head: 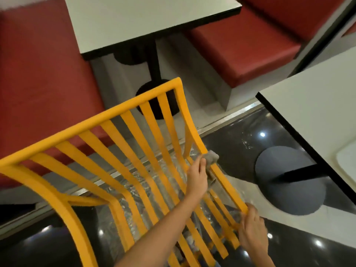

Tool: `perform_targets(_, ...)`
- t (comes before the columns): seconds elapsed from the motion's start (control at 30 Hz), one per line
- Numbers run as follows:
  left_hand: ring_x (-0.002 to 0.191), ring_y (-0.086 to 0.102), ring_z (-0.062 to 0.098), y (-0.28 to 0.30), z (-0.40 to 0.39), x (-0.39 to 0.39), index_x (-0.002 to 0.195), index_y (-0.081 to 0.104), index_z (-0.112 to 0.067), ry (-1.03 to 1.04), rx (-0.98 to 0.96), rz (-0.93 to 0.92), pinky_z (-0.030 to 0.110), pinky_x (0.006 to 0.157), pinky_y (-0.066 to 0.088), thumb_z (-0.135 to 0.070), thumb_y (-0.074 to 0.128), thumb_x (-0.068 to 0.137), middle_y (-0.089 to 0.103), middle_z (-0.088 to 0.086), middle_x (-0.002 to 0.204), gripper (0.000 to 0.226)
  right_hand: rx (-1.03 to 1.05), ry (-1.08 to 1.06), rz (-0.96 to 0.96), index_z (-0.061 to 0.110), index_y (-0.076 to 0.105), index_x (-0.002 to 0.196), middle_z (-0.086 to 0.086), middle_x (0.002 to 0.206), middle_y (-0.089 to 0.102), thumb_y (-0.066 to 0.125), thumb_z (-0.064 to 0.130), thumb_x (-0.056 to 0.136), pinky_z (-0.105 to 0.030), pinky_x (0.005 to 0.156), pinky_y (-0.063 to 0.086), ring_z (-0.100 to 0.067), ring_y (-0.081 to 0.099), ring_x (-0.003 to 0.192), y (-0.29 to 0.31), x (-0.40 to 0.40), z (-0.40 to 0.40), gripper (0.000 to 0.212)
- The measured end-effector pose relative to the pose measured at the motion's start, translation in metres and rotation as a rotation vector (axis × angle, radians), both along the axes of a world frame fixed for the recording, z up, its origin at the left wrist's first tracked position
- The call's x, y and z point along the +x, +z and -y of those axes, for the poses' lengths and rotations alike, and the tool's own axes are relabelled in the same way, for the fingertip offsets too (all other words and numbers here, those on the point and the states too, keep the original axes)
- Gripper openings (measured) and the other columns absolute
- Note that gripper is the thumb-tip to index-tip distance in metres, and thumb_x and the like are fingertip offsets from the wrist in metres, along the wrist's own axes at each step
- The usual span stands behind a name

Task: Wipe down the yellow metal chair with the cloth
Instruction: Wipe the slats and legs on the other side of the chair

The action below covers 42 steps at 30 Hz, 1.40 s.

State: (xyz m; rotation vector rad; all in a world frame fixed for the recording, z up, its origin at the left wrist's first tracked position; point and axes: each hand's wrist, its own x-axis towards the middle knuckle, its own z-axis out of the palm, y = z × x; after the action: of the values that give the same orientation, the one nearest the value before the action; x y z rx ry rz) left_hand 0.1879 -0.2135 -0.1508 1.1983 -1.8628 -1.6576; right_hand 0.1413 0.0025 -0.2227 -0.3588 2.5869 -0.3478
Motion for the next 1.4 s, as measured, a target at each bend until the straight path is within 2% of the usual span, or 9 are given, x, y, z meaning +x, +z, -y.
perform_targets(0.07, 0.061, 0.046, 0.004, 0.041, 0.022, 0.011, 0.08, 0.052, -0.013, 0.294, 0.052, -0.137, 0.034, 0.063, 0.037, -0.028, 0.033, 0.105, 0.048, 0.001, 0.07, 0.035, -0.061, -0.083, -0.051, 0.025, 0.039, 0.142, -0.006, 0.146, 0.048, 0.03, 0.04, 0.102, -0.053, 0.112, 0.032, -0.032, 0.042, 0.135, 0.022, 0.004, 0.021, 0.044)
perform_targets(0.17, 0.054, 0.037, 0.005, 0.097, 0.08, 0.026, 0.074, 0.042, -0.012, 0.569, -0.119, -0.289, 0.032, 0.056, 0.029, -0.023, 0.03, 0.107, 0.036, 0.002, 0.063, 0.037, -0.477, -0.045, -0.181, 0.021, 0.048, 0.138, -0.005, 0.142, 0.052, 0.045, 0.024, 0.102, -0.053, 0.111, 0.035, -0.026, 0.046, 0.133, 0.072, 0.009, 0.095, 0.036)
perform_targets(0.27, 0.103, 0.059, 0.034, 0.129, 0.142, 0.031, 0.125, 0.055, -0.003, 0.575, -0.456, -0.253, 0.044, 0.088, 0.047, -0.03, 0.031, 0.107, 0.063, 0.021, 0.108, 0.041, -0.855, 0.194, -0.235, 0.014, 0.052, 0.136, -0.003, 0.14, 0.054, 0.054, 0.006, 0.097, -0.044, 0.113, 0.038, -0.019, 0.047, 0.133, 0.116, -0.007, 0.202, 0.04)
perform_targets(0.33, 0.128, 0.048, 0.023, 0.134, 0.175, 0.029, 0.147, 0.036, -0.008, 0.477, -0.623, -0.173, 0.026, 0.107, 0.037, -0.036, 0.029, 0.105, 0.057, 0.014, 0.133, 0.051, -0.92, 0.325, -0.276, 0.012, 0.048, 0.142, -0.004, 0.146, 0.05, 0.052, 0.006, 0.097, -0.037, 0.116, 0.035, -0.017, 0.043, 0.138, 0.142, -0.019, 0.272, 0.045)
perform_targets(0.47, 0.12, 0.051, 0.027, 0.114, 0.214, 0.023, 0.144, 0.041, 0.001, 0.347, -0.93, 0.059, 0.034, 0.102, 0.044, -0.036, 0.03, 0.105, 0.061, 0.014, 0.126, 0.054, -0.729, 0.561, -0.431, 0.011, 0.038, 0.15, -0.006, 0.159, 0.033, 0.046, 0.009, 0.098, -0.034, 0.118, 0.023, -0.022, 0.025, 0.149, 0.178, -0.023, 0.36, 0.053)
perform_targets(0.67, 0.092, 0.064, 0.025, 0.095, 0.22, -0.002, 0.122, 0.063, -0.012, 0.127, -1.251, 0.684, 0.041, 0.086, 0.049, -0.034, 0.03, 0.103, 0.069, 0.004, 0.101, 0.045, -0.564, 0.767, -0.462, 0.002, 0.056, 0.133, -0.014, 0.145, 0.051, 0.049, 0.009, 0.099, -0.044, 0.118, 0.031, -0.028, 0.028, 0.148, 0.163, -0.041, 0.378, 0.035)
perform_targets(0.9, 0.076, 0.052, 0.029, 0.095, 0.238, 0.095, 0.089, 0.057, -0.013, 0.191, -1.333, 0.81, 0.044, 0.081, 0.042, -0.032, 0.032, 0.106, 0.056, 0.007, 0.082, 0.036, -0.568, 0.775, -0.53, 0.015, 0.039, 0.15, -0.004, 0.155, 0.041, 0.043, 0.005, 0.101, -0.043, 0.12, 0.03, -0.021, 0.026, 0.149, 0.162, -0.043, 0.37, 0.05)
perform_targets(1.1, 0.09, 0.051, 0.034, 0.093, 0.244, 0.247, 0.1, 0.057, -0.009, 0.523, -1.051, 0.996, 0.049, 0.094, 0.037, -0.032, 0.026, 0.106, 0.06, 0.011, 0.093, 0.039, -0.486, 0.738, -0.556, 0.007, 0.037, 0.15, -0.012, 0.155, 0.039, 0.043, 0.012, 0.101, -0.045, 0.123, 0.023, -0.027, 0.027, 0.149, 0.174, -0.028, 0.373, 0.049)
perform_targets(1.4, 0.109, 0.055, 0.029, 0.092, 0.221, 0.158, 0.117, 0.057, -0.014, 0.334, -1.084, 0.825, 0.044, 0.098, 0.036, -0.035, 0.037, 0.101, 0.061, 0.003, 0.114, 0.033, -0.484, 1.021, -0.581, 0.004, 0.029, 0.153, -0.012, 0.159, 0.032, 0.041, 0.01, 0.101, -0.037, 0.123, 0.005, -0.025, 0.023, 0.15, 0.173, 0.077, 0.399, 0.054)
